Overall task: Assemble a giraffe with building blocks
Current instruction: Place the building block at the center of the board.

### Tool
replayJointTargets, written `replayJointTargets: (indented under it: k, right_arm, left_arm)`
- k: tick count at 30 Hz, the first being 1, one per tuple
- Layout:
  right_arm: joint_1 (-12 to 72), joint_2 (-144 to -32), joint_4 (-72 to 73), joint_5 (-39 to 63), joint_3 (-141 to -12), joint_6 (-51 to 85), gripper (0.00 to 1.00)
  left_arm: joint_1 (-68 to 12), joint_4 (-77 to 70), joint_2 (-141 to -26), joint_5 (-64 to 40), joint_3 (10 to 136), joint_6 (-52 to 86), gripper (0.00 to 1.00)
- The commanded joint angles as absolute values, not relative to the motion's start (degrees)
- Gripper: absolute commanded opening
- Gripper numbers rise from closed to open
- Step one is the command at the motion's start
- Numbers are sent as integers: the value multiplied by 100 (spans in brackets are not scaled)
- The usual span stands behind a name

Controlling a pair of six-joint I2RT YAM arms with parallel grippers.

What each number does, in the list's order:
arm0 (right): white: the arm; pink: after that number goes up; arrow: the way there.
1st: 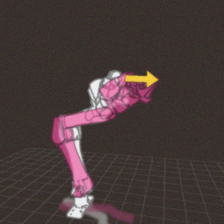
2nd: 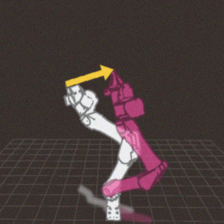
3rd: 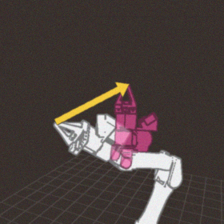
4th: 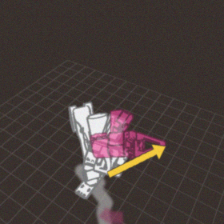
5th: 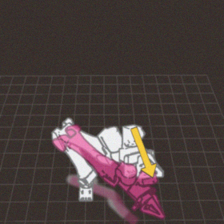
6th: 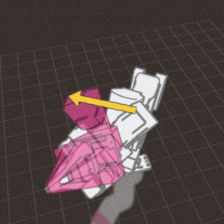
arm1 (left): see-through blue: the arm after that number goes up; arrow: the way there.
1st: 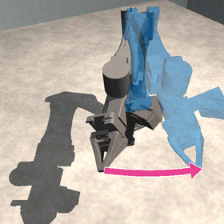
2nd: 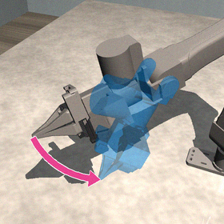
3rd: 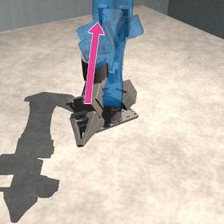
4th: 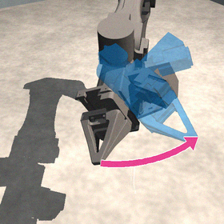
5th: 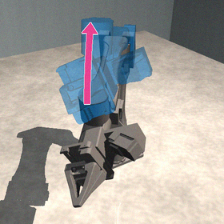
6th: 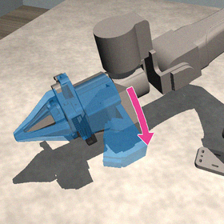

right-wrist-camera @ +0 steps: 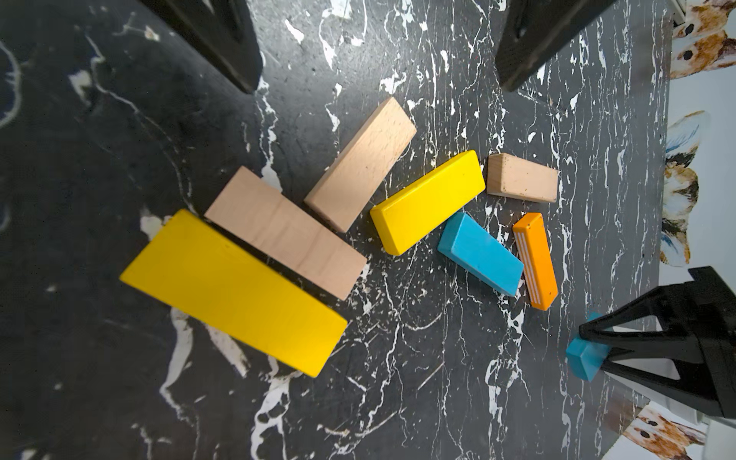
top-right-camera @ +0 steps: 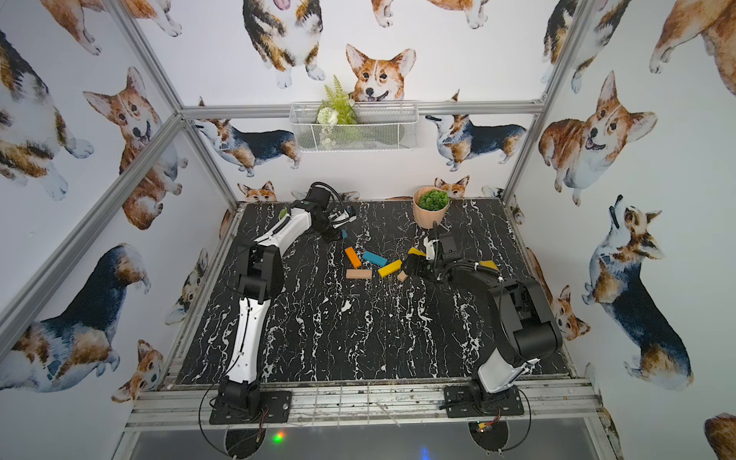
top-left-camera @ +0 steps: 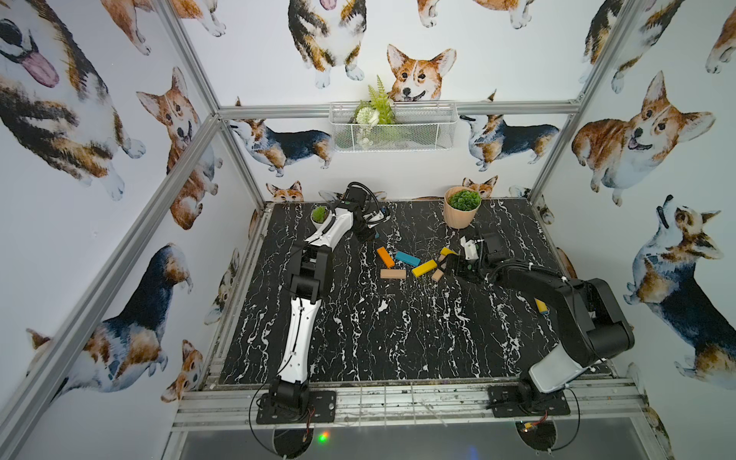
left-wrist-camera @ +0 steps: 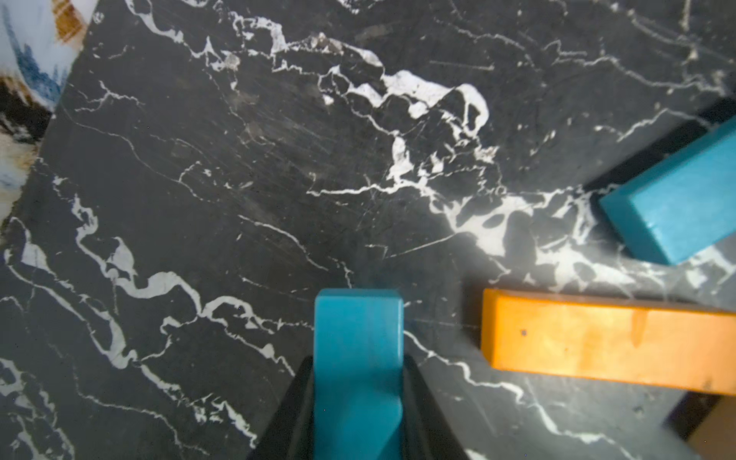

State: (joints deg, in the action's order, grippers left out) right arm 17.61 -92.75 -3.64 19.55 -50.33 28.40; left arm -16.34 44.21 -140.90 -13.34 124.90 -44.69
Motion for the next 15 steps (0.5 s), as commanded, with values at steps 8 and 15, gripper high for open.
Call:
replayJointTargets:
  k: [8,15]
  right_arm:
    - [1946,-9526,-404,2061,-5300,2708,95]
    - [2186,-9814,-771,2055,-5742,2552,100]
  left_arm:
    - [-1280,4716,-14435,-1765,12729,-5230,0]
    - [-1230,4675,-14476,-1862,12662,-5116,9]
